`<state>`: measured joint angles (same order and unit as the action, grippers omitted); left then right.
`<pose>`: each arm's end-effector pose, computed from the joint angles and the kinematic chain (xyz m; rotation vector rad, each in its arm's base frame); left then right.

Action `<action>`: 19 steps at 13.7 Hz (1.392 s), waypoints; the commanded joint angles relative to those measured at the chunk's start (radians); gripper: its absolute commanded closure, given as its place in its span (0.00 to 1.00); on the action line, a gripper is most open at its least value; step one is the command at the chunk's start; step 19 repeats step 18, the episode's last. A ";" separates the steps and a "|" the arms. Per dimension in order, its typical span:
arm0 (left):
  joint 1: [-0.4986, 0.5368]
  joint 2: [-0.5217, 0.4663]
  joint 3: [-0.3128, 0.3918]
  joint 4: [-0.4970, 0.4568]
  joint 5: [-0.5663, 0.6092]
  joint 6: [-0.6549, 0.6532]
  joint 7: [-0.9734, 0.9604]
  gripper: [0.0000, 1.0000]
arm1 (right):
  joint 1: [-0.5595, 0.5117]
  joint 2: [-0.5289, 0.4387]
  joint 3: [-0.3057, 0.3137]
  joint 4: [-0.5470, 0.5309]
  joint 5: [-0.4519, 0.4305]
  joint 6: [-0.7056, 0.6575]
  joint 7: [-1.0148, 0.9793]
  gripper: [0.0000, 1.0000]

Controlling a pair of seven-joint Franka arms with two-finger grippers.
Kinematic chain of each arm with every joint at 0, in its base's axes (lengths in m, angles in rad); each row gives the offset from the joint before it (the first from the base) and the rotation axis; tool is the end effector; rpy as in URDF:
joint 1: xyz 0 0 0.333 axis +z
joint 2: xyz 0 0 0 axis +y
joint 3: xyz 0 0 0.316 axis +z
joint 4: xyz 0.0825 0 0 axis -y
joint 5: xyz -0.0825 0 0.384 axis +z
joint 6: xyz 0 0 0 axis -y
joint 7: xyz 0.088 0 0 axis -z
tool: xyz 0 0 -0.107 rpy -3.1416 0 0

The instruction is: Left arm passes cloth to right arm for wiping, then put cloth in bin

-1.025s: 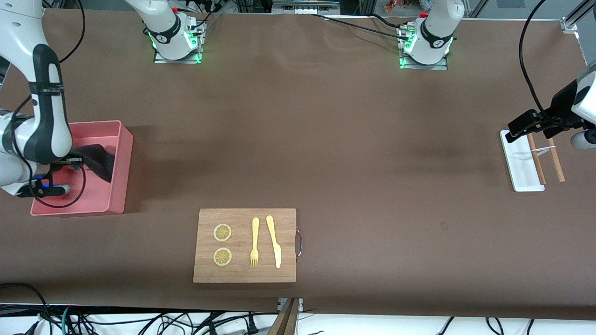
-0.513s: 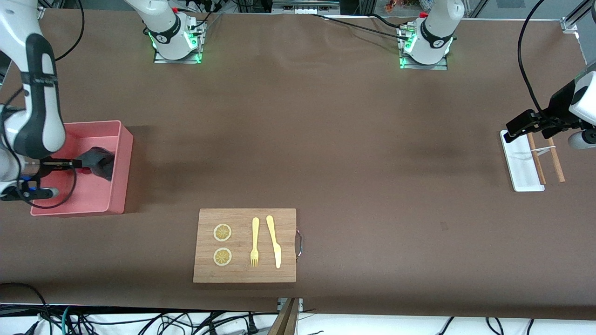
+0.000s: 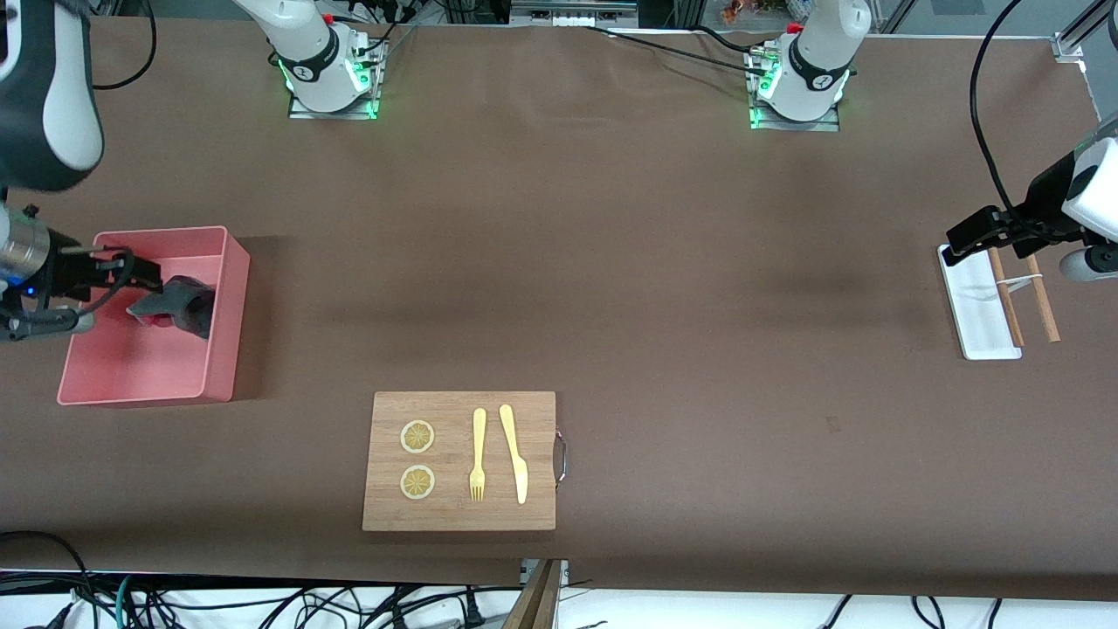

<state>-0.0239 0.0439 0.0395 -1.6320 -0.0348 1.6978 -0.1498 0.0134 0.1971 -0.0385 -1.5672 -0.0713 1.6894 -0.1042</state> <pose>0.5771 0.0052 0.5819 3.0961 0.2628 0.0306 0.6149 -0.0204 0.5209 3.0630 0.1389 -0.1222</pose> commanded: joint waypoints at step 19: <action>0.001 0.011 -0.007 0.044 0.095 -0.067 -0.004 0.00 | -0.059 -0.177 0.084 -0.013 0.105 -0.125 0.242 0.00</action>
